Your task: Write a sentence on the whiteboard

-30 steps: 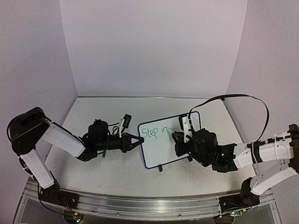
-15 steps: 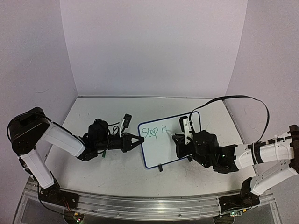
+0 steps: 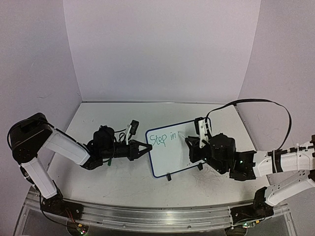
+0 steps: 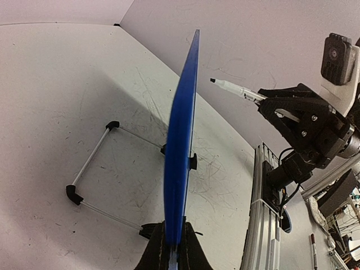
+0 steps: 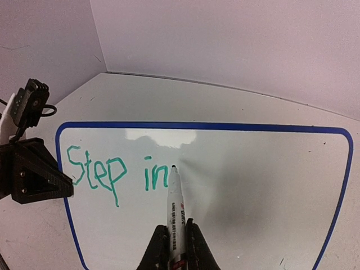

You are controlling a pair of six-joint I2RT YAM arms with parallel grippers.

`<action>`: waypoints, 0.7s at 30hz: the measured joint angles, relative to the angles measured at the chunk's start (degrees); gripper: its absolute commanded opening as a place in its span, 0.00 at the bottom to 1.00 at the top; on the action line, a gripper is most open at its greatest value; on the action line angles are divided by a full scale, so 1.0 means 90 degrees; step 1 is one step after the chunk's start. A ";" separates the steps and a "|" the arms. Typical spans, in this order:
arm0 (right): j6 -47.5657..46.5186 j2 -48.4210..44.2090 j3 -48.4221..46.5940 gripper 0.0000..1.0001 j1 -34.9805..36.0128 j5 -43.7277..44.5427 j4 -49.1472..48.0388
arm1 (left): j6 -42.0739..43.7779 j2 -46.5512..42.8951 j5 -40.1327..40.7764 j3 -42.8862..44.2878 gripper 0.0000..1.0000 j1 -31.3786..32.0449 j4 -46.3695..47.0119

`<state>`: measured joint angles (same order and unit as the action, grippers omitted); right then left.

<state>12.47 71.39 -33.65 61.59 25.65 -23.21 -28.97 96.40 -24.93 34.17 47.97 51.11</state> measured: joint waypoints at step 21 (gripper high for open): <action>-0.0366 0.0342 -0.0349 0.00 -0.0173 -0.0136 -0.0281 | 0.0000 0.0000 0.0010 0.0000 0.00 0.0012 0.0000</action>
<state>9.17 74.47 -36.79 60.03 24.42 -25.73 -28.97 96.40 -24.84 34.17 48.07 51.11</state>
